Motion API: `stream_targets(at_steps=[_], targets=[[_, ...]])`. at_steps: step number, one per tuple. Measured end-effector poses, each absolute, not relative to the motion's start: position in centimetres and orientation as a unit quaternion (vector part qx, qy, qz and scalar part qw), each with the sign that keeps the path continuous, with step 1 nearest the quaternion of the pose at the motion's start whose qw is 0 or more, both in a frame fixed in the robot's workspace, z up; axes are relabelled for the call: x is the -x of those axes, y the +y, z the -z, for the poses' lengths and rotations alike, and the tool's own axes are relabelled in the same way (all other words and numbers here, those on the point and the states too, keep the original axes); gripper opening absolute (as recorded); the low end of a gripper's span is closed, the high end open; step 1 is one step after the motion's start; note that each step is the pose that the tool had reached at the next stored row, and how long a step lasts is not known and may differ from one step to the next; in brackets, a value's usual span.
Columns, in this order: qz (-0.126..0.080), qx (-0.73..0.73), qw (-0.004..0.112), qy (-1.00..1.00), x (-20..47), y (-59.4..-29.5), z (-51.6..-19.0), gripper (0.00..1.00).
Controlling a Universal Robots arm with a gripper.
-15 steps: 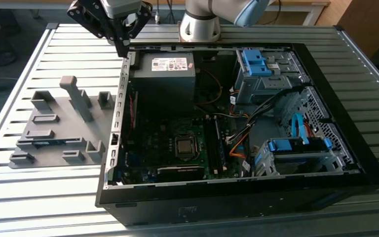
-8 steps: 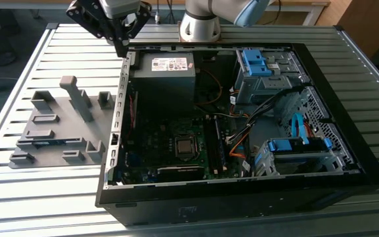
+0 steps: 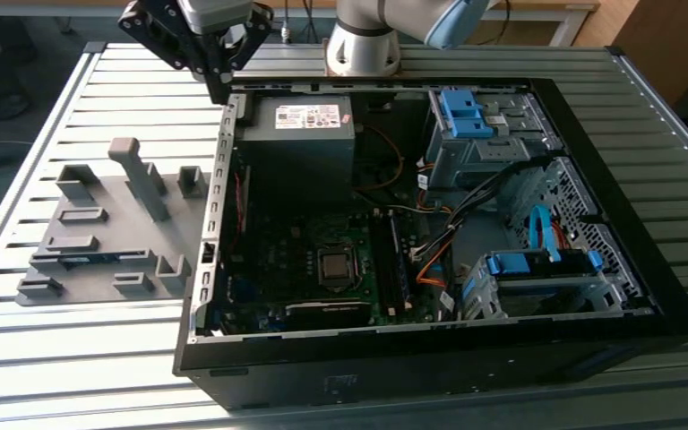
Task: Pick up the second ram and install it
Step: 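Reach for the second ram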
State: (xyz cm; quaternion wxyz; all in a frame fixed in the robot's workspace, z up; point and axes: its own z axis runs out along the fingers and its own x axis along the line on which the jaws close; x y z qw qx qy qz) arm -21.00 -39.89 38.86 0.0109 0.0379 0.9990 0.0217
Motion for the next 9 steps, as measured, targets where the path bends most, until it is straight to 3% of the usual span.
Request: stream_targets(at_steps=[9], targets=[[-0.022,-0.038,0.011,0.999,21.17,-39.89,-38.85,0.11]])
